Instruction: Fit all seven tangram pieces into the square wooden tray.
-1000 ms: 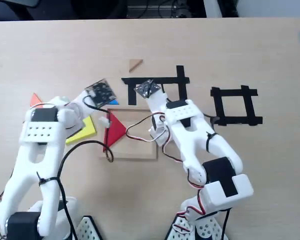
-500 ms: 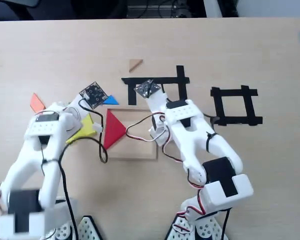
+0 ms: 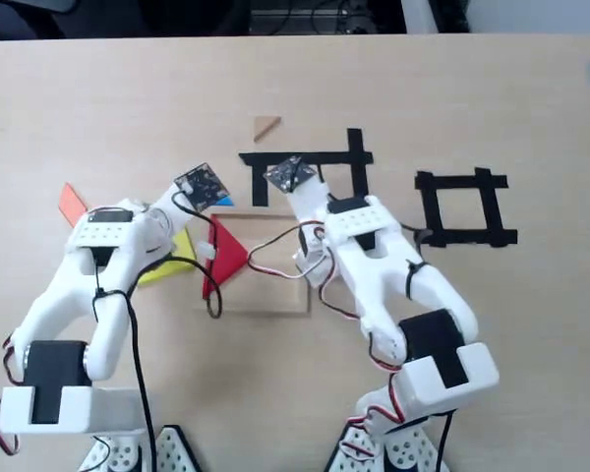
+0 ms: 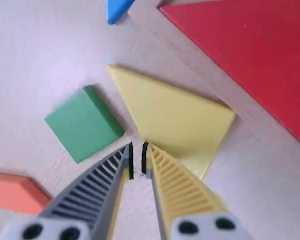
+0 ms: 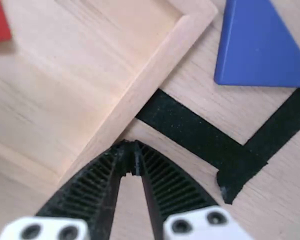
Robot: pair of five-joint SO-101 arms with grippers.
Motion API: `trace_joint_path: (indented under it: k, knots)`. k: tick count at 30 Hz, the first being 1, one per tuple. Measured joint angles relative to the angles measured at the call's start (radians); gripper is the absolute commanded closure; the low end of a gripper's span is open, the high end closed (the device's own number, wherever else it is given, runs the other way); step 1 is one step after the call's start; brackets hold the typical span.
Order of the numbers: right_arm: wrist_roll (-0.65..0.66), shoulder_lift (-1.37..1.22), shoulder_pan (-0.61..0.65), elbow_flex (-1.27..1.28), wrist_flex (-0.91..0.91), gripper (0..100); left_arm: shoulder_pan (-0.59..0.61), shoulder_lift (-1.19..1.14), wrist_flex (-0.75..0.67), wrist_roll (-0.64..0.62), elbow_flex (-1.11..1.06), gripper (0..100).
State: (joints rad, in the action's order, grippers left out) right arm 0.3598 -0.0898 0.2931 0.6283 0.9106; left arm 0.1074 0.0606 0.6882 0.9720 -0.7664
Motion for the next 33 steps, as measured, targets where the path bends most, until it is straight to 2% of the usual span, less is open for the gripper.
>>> trace_joint_path:
  k: [2, 13, 16, 22, 27, 30, 33]
  knots:
    - [0.000, 0.000, 0.000, 0.000, 0.000, 98.7, 0.025, 0.000, 0.040, 0.025, 0.003, 93]
    - [0.000, 0.000, 0.000, 0.000, 0.000, 98.7, 0.196, 0.000, 0.316, 0.336, 0.005, 97]
    - [0.000, 0.000, 0.000, 0.000, 0.000, 98.7, 0.244, 0.009, 0.376, 0.376, 0.040, 97]
    - [0.000, 0.000, 0.000, 0.000, 0.000, 98.7, 0.262, 0.147, 0.448, 0.376, 0.058, 97]
    - [0.000, 0.000, 0.000, 0.000, 0.000, 98.7, 0.147, 0.296, 0.450, 0.250, 0.055, 96]
    - [0.000, 0.000, 0.000, 0.000, 0.000, 98.7, 0.058, 0.324, 0.390, 0.203, -0.006, 96]
    - [0.000, 0.000, 0.000, 0.000, 0.000, 98.7, 0.029, 0.325, 0.249, 0.144, -0.097, 96]
